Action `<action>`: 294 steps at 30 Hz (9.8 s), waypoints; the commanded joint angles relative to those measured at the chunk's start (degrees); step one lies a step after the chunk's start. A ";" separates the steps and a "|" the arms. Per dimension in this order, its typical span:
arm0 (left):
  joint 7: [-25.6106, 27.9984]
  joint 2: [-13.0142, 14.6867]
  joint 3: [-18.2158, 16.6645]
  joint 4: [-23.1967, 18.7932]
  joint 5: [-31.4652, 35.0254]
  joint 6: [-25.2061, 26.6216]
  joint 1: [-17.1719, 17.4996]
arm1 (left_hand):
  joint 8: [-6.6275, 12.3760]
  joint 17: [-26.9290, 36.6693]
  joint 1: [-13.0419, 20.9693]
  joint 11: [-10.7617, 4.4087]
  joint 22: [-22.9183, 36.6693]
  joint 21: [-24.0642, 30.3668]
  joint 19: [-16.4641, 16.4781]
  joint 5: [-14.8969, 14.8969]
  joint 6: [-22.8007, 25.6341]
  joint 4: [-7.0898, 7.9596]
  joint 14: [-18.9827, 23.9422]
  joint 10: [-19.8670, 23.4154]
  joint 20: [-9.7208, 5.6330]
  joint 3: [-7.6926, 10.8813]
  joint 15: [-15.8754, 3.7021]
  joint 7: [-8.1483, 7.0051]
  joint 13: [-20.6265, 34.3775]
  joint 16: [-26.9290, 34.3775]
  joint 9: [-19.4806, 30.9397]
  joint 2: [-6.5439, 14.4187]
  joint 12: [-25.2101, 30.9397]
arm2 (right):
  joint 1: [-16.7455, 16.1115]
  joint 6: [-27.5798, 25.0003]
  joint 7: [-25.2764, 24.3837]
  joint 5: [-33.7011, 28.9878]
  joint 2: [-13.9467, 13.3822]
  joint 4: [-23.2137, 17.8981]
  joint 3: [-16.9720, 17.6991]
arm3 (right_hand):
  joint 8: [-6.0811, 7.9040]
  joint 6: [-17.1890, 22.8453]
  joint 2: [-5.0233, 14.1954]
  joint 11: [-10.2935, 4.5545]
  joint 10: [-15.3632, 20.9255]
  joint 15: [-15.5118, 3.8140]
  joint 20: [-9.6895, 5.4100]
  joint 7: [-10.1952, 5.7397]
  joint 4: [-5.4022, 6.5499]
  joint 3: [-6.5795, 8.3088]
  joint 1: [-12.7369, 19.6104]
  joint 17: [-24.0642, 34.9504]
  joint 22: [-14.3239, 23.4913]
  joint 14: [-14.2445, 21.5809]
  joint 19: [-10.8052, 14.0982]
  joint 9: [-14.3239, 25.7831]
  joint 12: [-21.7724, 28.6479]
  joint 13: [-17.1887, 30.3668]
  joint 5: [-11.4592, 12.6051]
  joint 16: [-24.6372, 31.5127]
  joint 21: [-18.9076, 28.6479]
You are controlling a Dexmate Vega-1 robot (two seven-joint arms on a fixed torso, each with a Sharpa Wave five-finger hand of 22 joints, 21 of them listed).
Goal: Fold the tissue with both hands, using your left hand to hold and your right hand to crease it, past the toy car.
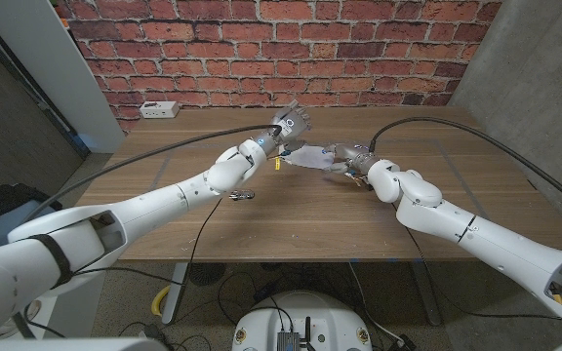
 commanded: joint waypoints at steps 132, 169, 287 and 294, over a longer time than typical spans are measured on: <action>53.28 -15.72 30.77 43.84 27.36 -0.34 -26.47 | -1.11 0.10 17.35 -7.91 0.37 1.76 5.40 1.71 30.83 -2.22 3.44 12.88 -6.80 1.59 -9.67 -3.85 -1.01 0.84 0.70 3.34 0.91 | 2.40 -1.50 8.92 -3.50 -0.12 0.57 -2.76 | -2.68 2.24 -2.43 2.35 1.87 0.34 0.67 1.17 0.72 -3.00 -6.71 -0.97 0.22 1.60 -0.62 0.15 -2.41 -0.02 -2.89 -0.05 -3.53; 51.97 -16.76 44.09 38.65 22.28 -0.76 -35.44 | -1.65 0.26 17.67 -8.21 0.30 1.74 4.31 3.01 31.37 -2.27 3.57 14.09 -5.50 1.06 -9.45 -3.64 -0.64 0.82 0.48 3.23 0.97 | 1.67 -33.91 23.47 -14.58 -8.95 -8.37 -7.80 | -1.73 -8.86 -1.26 2.30 -12.95 1.48 3.43 0.36 -1.02 -4.41 -1.49 -1.59 -0.06 -13.92 -12.82 0.44 -2.49 0.14 3.30 -3.70 -5.32; 27.65 -5.68 9.23 6.41 -5.82 -10.70 -7.28 | -2.60 0.81 0.10 -2.25 0.06 3.42 4.15 0.07 -10.21 9.89 2.14 -0.74 -3.95 -0.44 -3.92 -1.07 -1.04 1.40 -0.18 7.62 -0.07 | -17.73 -37.98 -44.12 7.62 -7.65 -18.70 7.43 | -0.13 6.63 4.73 1.15 2.06 -2.02 -3.80 0.17 1.87 6.10 6.39 -3.33 0.04 0.86 5.77 0.23 0.91 -0.32 -5.95 3.74 -1.25; 17.24 -2.19 3.84 -1.20 -9.60 -14.78 -3.48 | -2.02 0.53 -0.21 -1.47 0.01 3.24 3.64 -0.01 -7.78 9.72 2.78 0.61 -3.44 0.43 -3.32 -0.10 -1.09 1.43 -0.27 7.05 0.37 | -18.83 -37.11 -43.72 5.93 -7.42 -20.08 7.82 | -0.20 6.90 4.56 1.17 2.39 -2.00 -3.56 0.23 2.00 6.14 6.02 -3.35 0.05 1.11 6.19 0.22 0.90 -0.33 -5.98 3.73 -1.18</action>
